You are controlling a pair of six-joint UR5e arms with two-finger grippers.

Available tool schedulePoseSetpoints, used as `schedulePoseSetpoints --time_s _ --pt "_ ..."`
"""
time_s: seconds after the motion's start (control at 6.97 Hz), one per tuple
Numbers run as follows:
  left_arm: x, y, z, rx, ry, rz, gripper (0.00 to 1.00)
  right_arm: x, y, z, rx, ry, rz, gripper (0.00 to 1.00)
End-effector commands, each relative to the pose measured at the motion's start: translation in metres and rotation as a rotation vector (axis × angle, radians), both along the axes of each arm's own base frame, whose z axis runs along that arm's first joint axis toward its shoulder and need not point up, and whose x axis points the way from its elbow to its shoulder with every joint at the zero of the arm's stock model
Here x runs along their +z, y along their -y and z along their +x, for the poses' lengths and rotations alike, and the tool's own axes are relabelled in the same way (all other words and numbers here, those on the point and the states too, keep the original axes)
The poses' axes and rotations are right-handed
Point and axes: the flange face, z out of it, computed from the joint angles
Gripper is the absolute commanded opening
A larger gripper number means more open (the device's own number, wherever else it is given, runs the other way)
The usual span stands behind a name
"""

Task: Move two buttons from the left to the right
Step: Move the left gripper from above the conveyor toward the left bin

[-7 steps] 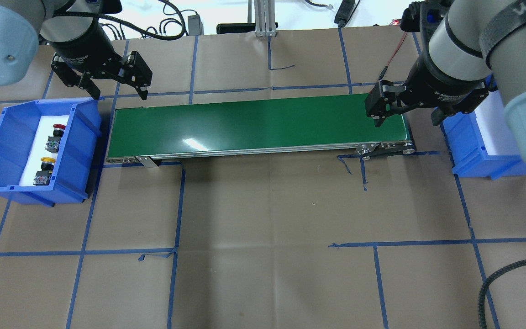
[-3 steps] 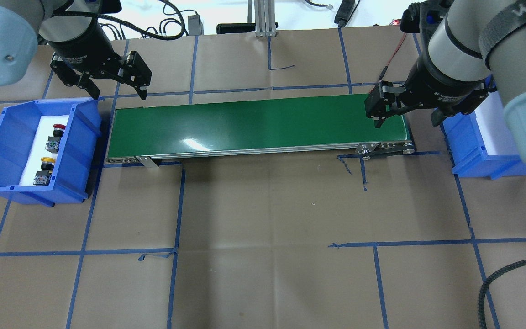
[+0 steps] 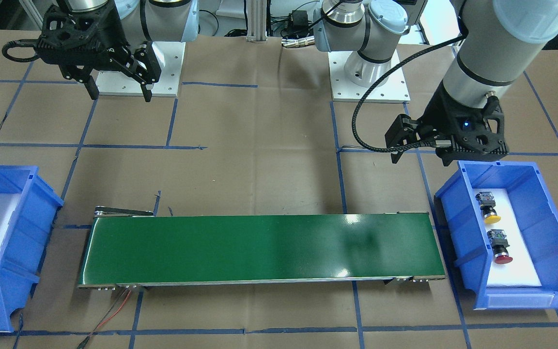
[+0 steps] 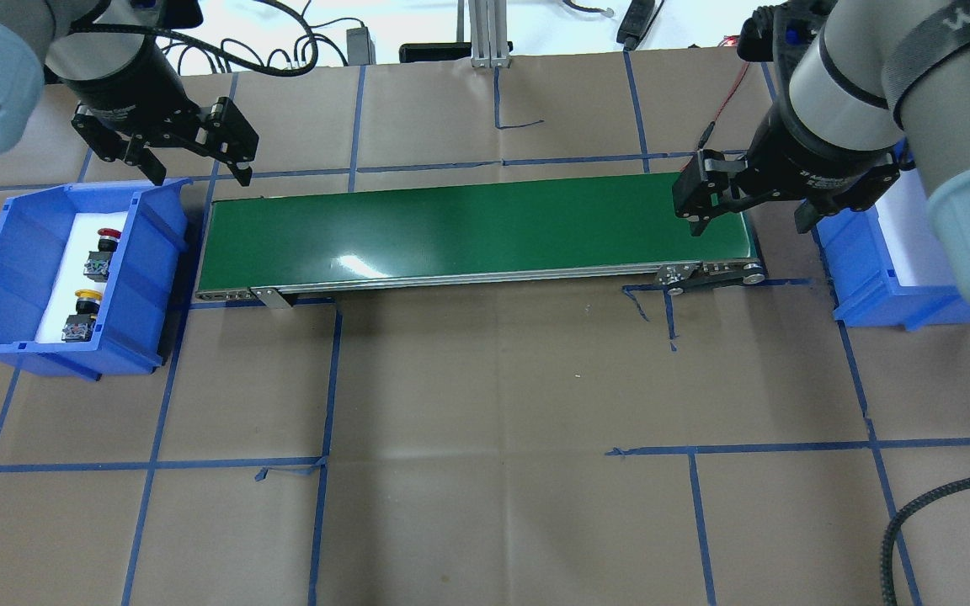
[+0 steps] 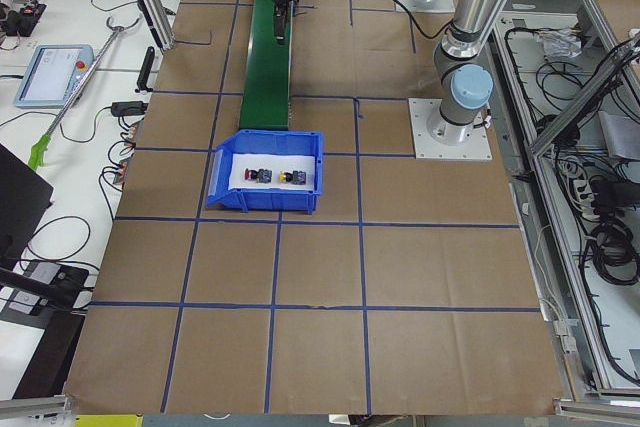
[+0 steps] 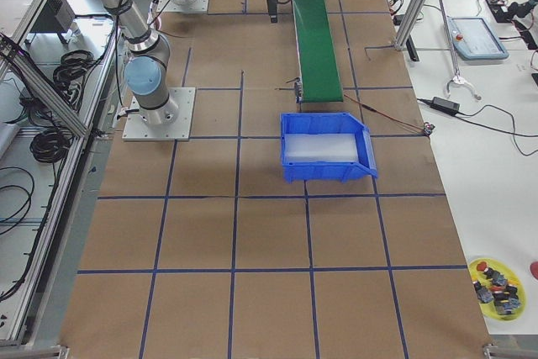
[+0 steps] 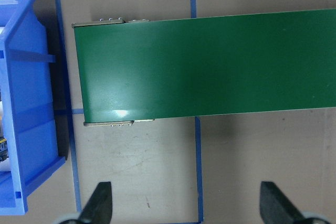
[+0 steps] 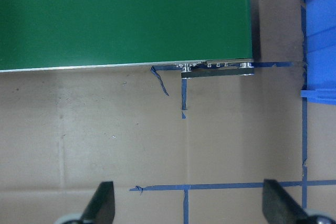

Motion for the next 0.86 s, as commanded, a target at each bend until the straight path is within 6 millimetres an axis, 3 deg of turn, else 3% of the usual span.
schedulePoseSetpoints --time_s 0.0,0.29,0.43,0.57,0.72 --pt "-0.011 -0.001 0.117 0.017 -0.004 0.021 1.0 -0.003 0.003 0.0 0.0 0.0 0.004 1.0" --pt "-0.021 -0.017 0.219 0.02 -0.016 0.039 1.0 -0.003 0.004 0.0 0.0 0.001 0.006 1.0" --pt "-0.026 -0.028 0.26 0.049 -0.021 0.041 1.0 -0.002 0.003 0.0 0.0 0.001 0.003 1.0" --pt "-0.03 -0.034 0.28 0.037 -0.024 0.04 0.99 -0.003 0.003 0.0 0.0 0.0 0.004 1.0" --pt "-0.036 -0.033 0.282 0.038 -0.027 0.047 0.99 -0.002 0.002 0.0 0.0 0.0 0.004 1.0"
